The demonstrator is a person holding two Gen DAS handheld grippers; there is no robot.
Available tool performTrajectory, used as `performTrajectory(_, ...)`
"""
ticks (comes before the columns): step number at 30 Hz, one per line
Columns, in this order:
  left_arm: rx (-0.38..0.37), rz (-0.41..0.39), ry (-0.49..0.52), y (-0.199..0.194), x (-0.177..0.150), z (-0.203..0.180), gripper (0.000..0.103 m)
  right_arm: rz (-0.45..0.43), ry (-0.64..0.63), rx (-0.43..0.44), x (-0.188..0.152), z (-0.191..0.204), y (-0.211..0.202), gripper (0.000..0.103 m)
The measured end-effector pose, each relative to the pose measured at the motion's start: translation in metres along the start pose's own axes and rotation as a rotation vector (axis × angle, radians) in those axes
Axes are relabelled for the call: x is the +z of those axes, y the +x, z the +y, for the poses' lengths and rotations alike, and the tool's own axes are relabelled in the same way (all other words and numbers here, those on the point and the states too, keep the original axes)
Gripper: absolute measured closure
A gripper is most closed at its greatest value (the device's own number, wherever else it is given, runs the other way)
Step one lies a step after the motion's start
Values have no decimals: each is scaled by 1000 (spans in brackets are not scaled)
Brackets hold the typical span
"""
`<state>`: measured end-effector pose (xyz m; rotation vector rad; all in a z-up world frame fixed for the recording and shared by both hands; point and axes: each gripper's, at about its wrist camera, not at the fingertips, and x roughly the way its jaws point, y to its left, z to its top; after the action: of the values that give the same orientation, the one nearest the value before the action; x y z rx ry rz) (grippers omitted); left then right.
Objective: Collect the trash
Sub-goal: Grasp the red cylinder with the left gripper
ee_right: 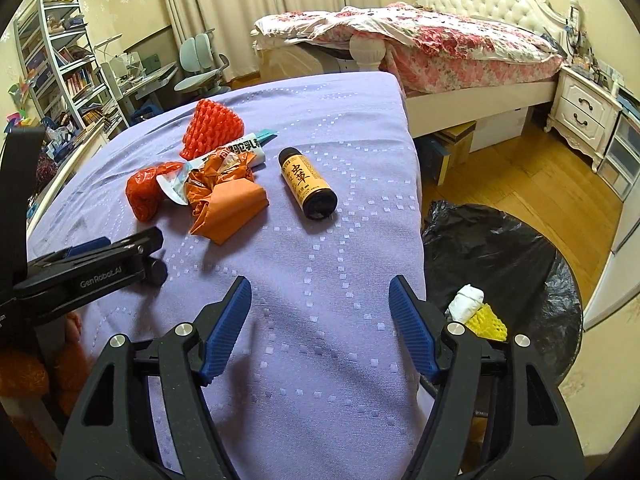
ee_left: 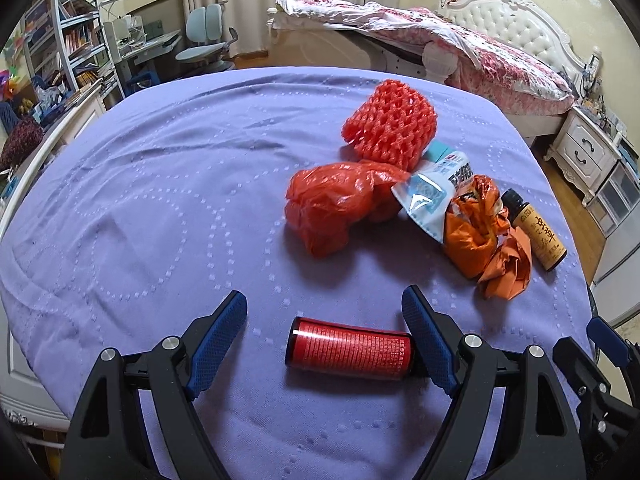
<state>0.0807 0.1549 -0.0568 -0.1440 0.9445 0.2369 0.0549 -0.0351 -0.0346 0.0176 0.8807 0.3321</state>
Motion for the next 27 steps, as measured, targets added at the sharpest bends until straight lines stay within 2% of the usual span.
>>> performTrajectory(27, -17, -39, -19, -16, -14, 6, 23, -8, -15, -8, -3, 3, -3, 30)
